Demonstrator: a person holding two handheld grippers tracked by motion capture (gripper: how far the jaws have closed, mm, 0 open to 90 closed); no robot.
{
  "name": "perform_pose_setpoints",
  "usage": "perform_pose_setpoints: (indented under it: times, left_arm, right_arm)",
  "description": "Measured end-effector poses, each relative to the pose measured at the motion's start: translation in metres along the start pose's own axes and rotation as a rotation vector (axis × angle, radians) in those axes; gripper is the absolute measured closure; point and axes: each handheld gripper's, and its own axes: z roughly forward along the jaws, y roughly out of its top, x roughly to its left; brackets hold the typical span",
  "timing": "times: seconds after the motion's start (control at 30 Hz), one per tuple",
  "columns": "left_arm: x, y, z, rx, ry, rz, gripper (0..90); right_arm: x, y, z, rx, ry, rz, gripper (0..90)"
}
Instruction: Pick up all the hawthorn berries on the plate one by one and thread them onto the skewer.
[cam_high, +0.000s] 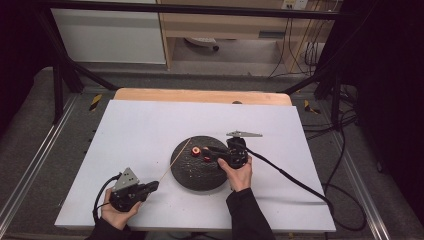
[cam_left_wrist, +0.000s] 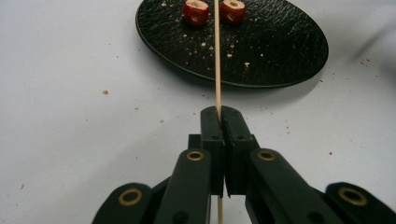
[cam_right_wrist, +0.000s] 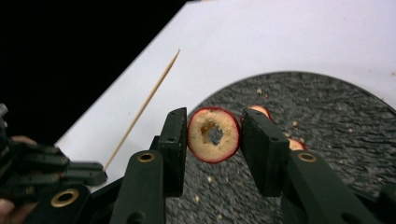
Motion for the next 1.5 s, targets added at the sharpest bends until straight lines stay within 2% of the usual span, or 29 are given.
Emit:
perform_pose_setpoints:
  times: [0.07,0.1,0.13,0.2,0.23,0.37,0.67,1.0,1.27,1.5]
  left_arm:
    - [0.0,0.0,0.0,-0.006,0.0,-0.003,88.1]
    - [-0.001,0.0,-0.001,-0.009,0.001,-0.002,88.1]
    - [-0.001,0.0,-0.001,-0.011,0.003,-0.003,88.1]
    - [-0.001,0.0,-0.001,-0.016,0.004,-0.008,88.1]
    - [-0.001,0.0,-0.001,-0.018,0.006,-0.009,88.1]
    - [-0.003,0.0,0.0,-0.027,0.006,-0.013,88.1]
    - [-0.005,0.0,0.0,-0.042,0.007,-0.018,88.1]
    - [-0.007,0.0,0.001,-0.049,0.0,-0.014,88.1]
    - [-0.009,0.001,0.002,-0.059,-0.005,-0.015,88.1]
    - [-0.01,0.002,0.003,-0.063,-0.014,-0.015,88.1]
  right_arm:
    - [0.0,-0.002,0.0,-0.035,0.004,0.012,62.5]
    - [0.001,-0.003,-0.001,-0.072,0.01,0.033,62.5]
    - [0.001,-0.003,-0.001,-0.072,0.01,0.033,62.5]
    - [0.001,-0.005,-0.001,-0.128,0.022,0.057,62.5]
    - [0.001,-0.005,-0.001,-0.128,0.022,0.057,62.5]
    - [0.002,-0.006,-0.001,-0.184,0.023,0.079,62.6]
    - [0.004,-0.004,-0.001,-0.29,0.025,0.097,62.6]
    - [0.005,0.003,-0.006,-0.374,0.032,0.11,62.6]
    - [0.001,0.008,-0.004,-0.418,0.041,0.138,62.7]
    - [-0.002,0.01,0.001,-0.433,0.05,0.164,62.7]
